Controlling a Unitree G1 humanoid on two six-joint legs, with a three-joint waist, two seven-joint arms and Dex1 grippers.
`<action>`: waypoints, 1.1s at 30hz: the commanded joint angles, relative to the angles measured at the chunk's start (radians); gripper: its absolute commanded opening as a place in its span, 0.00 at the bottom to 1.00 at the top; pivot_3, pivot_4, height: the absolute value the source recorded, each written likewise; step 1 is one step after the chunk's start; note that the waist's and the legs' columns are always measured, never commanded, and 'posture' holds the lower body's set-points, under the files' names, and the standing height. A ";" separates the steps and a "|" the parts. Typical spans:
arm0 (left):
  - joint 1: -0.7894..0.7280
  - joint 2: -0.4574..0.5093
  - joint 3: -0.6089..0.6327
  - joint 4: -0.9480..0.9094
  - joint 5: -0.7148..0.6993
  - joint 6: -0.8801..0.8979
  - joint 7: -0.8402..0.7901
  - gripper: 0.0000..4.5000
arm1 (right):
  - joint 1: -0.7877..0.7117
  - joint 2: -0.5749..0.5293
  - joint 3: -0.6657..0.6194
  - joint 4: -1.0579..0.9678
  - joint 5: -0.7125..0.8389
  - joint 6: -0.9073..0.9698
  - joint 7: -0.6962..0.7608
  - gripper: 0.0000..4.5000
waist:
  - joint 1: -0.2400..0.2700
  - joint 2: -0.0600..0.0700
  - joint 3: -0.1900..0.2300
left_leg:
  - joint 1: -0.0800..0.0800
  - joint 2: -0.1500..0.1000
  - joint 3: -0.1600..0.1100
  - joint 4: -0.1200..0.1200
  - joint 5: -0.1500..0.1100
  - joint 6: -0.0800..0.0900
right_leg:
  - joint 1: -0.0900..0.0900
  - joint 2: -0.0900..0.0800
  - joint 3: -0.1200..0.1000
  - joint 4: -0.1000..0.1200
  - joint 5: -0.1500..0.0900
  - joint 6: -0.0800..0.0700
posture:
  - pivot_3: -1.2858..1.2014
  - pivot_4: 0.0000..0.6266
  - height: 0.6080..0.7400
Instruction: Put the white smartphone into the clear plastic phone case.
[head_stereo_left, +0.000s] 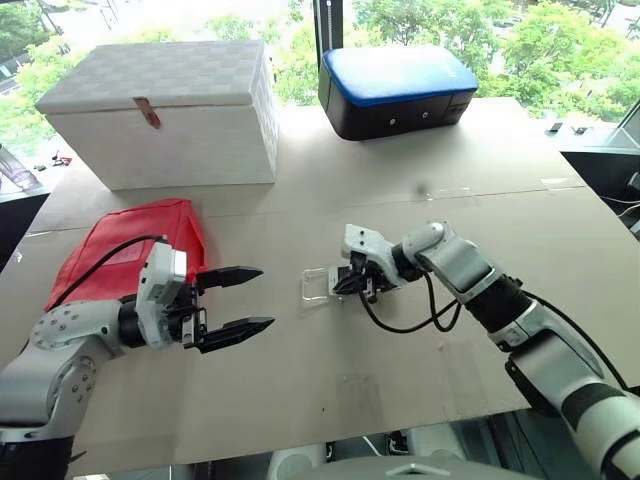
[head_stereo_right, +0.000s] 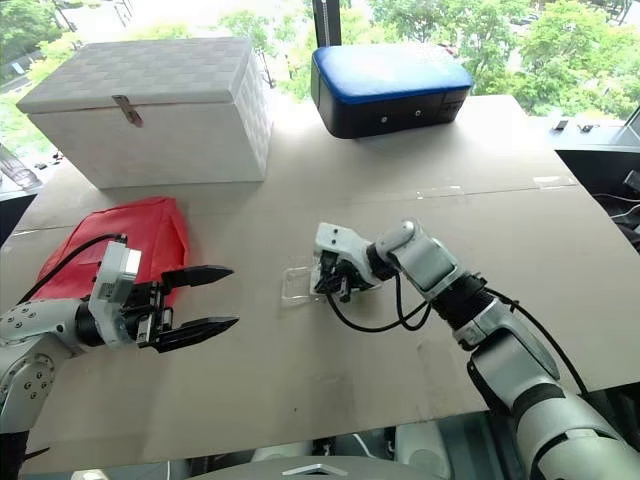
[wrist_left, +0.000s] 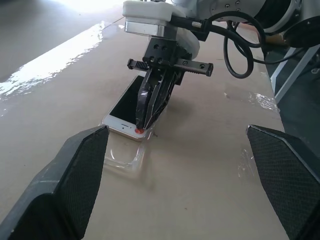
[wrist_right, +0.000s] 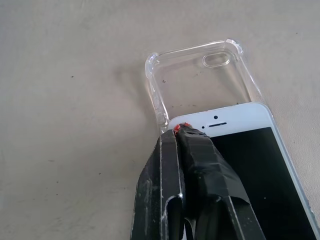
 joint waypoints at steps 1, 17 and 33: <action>-0.008 0.002 0.027 -0.023 -0.014 -0.015 -0.003 1.00 | 0.046 -0.018 0.043 0.100 -0.072 0.012 -0.049 0.01 | 0.000 0.000 0.000 | 0.000 0.000 0.000 0.000 0.000 0.000 | 0.000 0.000 0.000 0.000 0.000 0.000 | 0.52 0.24 1.00; -0.018 -0.003 0.015 -0.027 -0.012 -0.013 0.008 1.00 | 0.066 -0.044 0.036 0.060 -0.090 -0.006 -0.050 0.01 | 0.004 0.005 0.006 | -0.007 -0.002 0.000 -0.002 0.000 0.000 | -0.004 -0.004 -0.003 -0.003 0.000 0.000 | 0.52 0.24 1.00; 0.004 -0.002 0.027 -0.025 -0.011 -0.022 -0.003 1.00 | 0.043 0.033 0.059 0.315 -0.193 -0.131 -0.149 0.01 | 0.003 0.008 0.000 | -0.002 -0.001 -0.001 -0.003 0.000 0.000 | -0.002 -0.014 -0.019 -0.003 0.000 0.000 | 0.52 0.24 1.00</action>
